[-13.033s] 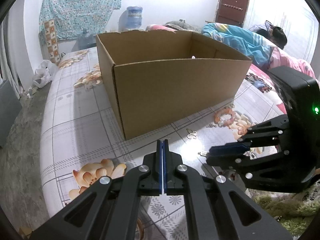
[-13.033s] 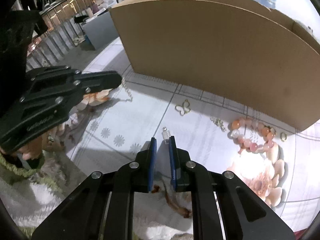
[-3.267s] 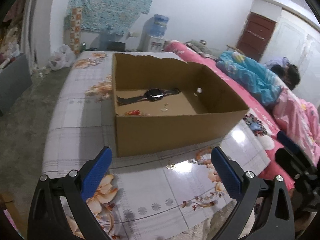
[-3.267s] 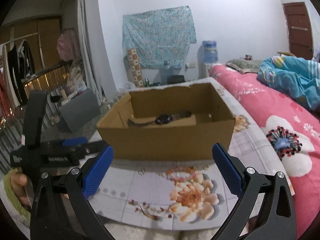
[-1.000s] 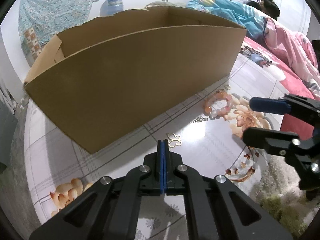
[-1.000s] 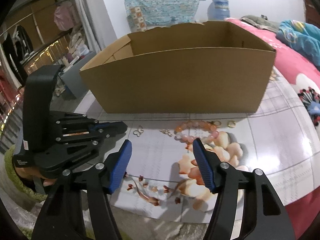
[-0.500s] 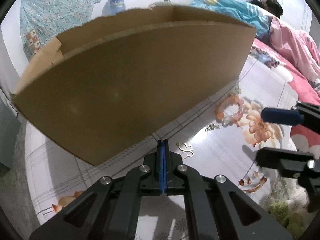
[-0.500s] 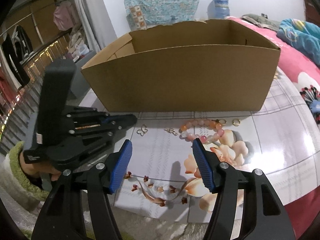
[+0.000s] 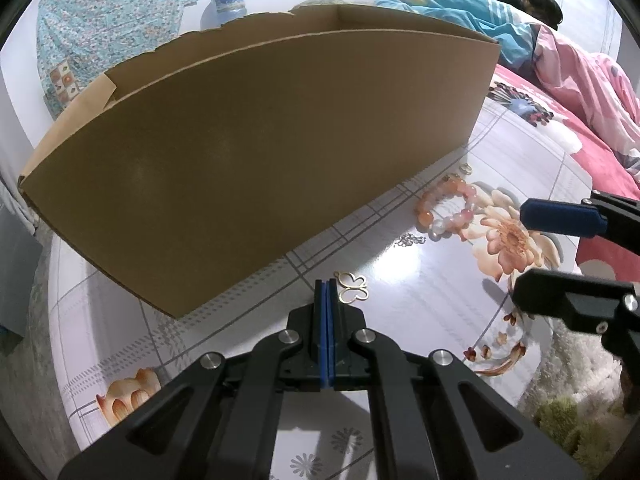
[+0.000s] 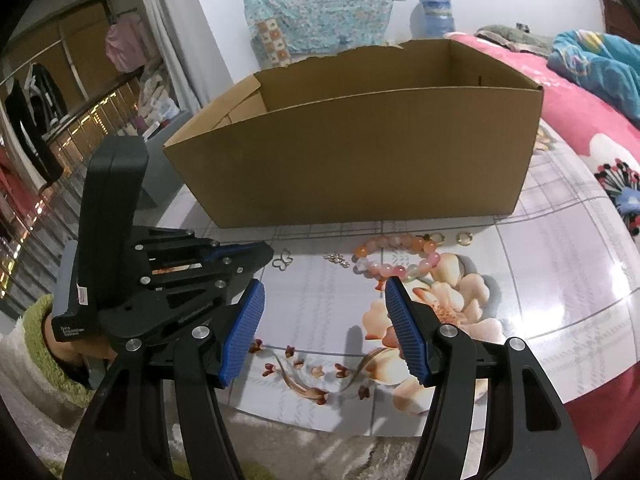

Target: Organize jewelry

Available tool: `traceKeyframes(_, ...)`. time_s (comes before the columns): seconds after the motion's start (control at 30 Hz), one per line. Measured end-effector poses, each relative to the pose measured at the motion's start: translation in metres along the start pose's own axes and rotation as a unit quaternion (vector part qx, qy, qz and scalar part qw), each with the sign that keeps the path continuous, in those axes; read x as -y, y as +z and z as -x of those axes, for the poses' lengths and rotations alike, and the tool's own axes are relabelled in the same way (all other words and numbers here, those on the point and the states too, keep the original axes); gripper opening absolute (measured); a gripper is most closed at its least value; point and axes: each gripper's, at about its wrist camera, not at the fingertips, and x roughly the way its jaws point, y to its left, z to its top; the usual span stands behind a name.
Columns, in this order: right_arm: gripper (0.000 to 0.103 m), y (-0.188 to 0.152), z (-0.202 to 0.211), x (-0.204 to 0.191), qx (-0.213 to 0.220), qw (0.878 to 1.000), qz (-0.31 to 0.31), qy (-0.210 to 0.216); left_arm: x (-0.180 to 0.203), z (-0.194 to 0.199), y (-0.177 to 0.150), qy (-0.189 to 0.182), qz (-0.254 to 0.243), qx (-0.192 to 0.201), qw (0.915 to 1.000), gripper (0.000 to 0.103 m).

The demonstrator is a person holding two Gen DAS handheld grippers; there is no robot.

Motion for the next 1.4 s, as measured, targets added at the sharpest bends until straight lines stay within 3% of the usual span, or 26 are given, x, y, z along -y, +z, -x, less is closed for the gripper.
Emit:
traceKeyframes(0.23, 0.065, -0.001, 0.002, 0.013, -0.004, 1.000, -0.025, 0.011, -0.004, 0.011, -0.002, -0.016, 0.004, 0.020, 0.9997, 0.001)
traceKeyframes(0.4, 0.067, -0.004, 0.005, 0.019, -0.006, 0.999, -0.029, 0.019, -0.002, 0.015, -0.003, -0.038, -0.010, 0.020, 0.9990, 0.016)
traceKeyframes(0.6, 0.067, -0.005, 0.003, 0.026, -0.010, 0.999, -0.042, 0.029, 0.005, 0.011, -0.001, -0.047, -0.038, 0.013, 0.9981, 0.025)
traceKeyframes(1.1, 0.067, 0.001, -0.010, 0.027, -0.022, 0.998, -0.040, 0.041, 0.003, -0.006, 0.009, -0.054, -0.080, -0.004, 0.9953, 0.025)
traceKeyframes(1.13, 0.067, 0.001, -0.011, 0.027, -0.023, 0.998, -0.040, 0.041, 0.003, -0.006, 0.009, -0.054, -0.082, -0.005, 0.9952, 0.025)
traceKeyframes(1.2, 0.067, 0.001, -0.012, 0.026, -0.023, 0.998, -0.039, 0.042, 0.006, -0.006, 0.010, -0.059, -0.089, -0.008, 0.9943, 0.012)
traceKeyframes(1.4, 0.067, 0.003, -0.013, 0.026, -0.019, 0.998, -0.038, 0.040, 0.008, -0.006, 0.010, -0.048, -0.086, -0.003, 0.9951, 0.012)
